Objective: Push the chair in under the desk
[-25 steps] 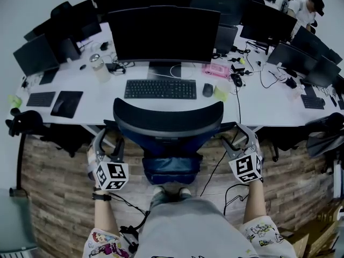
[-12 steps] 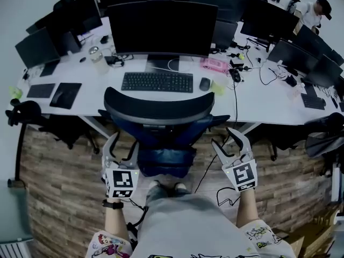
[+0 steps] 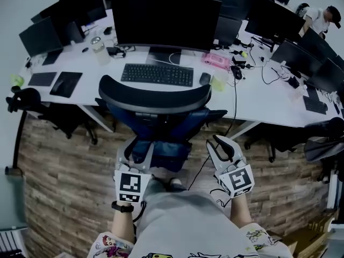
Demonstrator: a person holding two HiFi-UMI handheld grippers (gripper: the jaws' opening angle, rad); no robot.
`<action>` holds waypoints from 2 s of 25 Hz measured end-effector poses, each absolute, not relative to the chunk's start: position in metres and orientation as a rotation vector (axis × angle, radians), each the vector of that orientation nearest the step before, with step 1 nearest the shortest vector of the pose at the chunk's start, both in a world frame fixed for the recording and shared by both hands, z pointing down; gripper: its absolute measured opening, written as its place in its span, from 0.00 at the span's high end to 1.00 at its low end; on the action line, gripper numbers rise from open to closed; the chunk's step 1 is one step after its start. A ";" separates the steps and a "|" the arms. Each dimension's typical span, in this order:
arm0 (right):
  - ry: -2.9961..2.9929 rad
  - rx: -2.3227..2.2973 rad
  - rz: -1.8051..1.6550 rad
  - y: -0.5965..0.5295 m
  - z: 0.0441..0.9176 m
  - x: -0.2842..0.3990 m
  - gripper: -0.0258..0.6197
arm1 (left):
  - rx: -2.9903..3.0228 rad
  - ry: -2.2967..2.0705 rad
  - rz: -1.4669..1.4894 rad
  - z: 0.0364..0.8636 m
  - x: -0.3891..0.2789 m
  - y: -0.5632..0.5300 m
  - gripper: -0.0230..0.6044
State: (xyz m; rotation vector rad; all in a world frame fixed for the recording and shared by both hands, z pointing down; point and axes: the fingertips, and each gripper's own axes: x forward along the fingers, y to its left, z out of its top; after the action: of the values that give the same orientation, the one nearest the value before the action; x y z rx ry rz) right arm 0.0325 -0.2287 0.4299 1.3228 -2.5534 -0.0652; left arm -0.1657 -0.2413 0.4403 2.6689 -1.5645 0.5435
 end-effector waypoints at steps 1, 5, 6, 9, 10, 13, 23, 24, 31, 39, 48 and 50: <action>-2.561 1.329 -0.052 -0.227 0.431 0.034 0.83 | 2.667 -1.552 0.529 0.442 -0.161 -0.238 0.70; -2.581 1.349 -0.014 -0.219 0.434 0.037 0.89 | 2.672 -1.523 0.482 0.444 -0.145 -0.226 0.77; -2.584 1.351 -0.006 -0.217 0.435 0.038 0.90 | 2.672 -1.517 0.469 0.445 -0.142 -0.223 0.79; -2.590 1.354 0.016 -0.213 0.439 0.039 0.94 | 2.661 -1.501 0.419 0.446 -0.136 -0.217 0.81; -2.592 1.354 0.023 -0.213 0.440 0.038 0.95 | 2.654 -1.501 0.401 0.446 -0.135 -0.215 0.83; -2.589 1.347 0.051 -0.213 0.442 0.037 0.96 | 2.621 -1.510 0.361 0.447 -0.134 -0.211 0.94; -2.577 1.311 0.092 -0.212 0.453 0.035 0.96 | 2.532 -1.513 0.419 0.463 -0.136 -0.204 0.95; -2.576 1.311 0.091 -0.213 0.453 0.036 0.96 | 2.534 -1.516 0.426 0.463 -0.137 -0.204 0.95; -2.584 1.326 0.098 -0.216 0.452 0.040 0.96 | 2.526 -1.539 0.431 0.460 -0.139 -0.204 0.95; -2.587 1.362 0.112 -0.217 0.451 0.048 0.96 | 2.525 -1.564 0.418 0.456 -0.141 -0.207 0.95; -2.605 1.359 0.114 -0.216 0.449 0.045 0.96 | 2.520 -1.572 0.409 0.456 -0.143 -0.204 0.95; -2.607 1.368 0.115 -0.216 0.448 0.045 0.96 | 2.518 -1.571 0.410 0.458 -0.144 -0.204 0.95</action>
State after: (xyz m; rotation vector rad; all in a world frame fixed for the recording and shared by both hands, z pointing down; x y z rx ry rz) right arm 0.0445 -0.2163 0.4484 1.3682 -2.6071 0.1147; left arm -0.1438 -0.2036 0.4576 2.5175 -1.5705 0.4101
